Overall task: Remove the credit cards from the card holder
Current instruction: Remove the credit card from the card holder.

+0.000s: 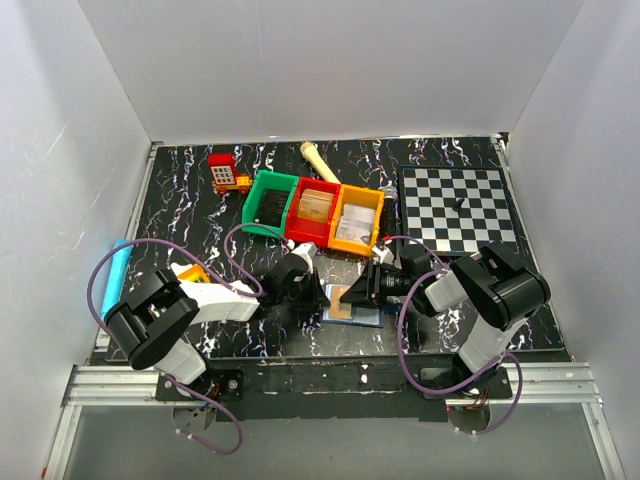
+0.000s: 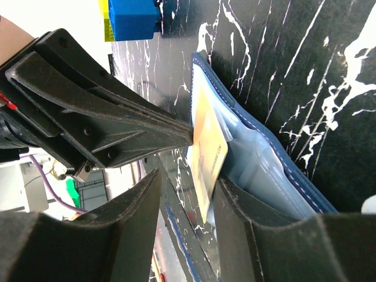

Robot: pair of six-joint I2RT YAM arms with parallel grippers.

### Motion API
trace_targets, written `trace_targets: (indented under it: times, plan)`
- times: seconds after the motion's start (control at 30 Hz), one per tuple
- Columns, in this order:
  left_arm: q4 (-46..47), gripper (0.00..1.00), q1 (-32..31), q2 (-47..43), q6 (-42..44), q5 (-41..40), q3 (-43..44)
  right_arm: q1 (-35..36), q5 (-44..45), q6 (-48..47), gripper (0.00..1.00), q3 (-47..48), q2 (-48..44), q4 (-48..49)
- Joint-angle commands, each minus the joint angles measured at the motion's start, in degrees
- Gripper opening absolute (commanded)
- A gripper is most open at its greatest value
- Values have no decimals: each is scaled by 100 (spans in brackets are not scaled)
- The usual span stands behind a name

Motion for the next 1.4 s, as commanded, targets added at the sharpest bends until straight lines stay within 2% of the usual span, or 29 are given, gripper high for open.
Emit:
trace_targets:
  times: [0.0,0.37,1.37]
  plan:
    - [-277,0,-104,243,131,15,-59,56,-279,64,48,150,167,375]
    - [-294,0,-139,234,105,-28,-59,74,-350,82,50,186,177,331]
    - [-830,0,-122,436,-203,-486,46,-260,-394,-692,44,106,-869,-1225]
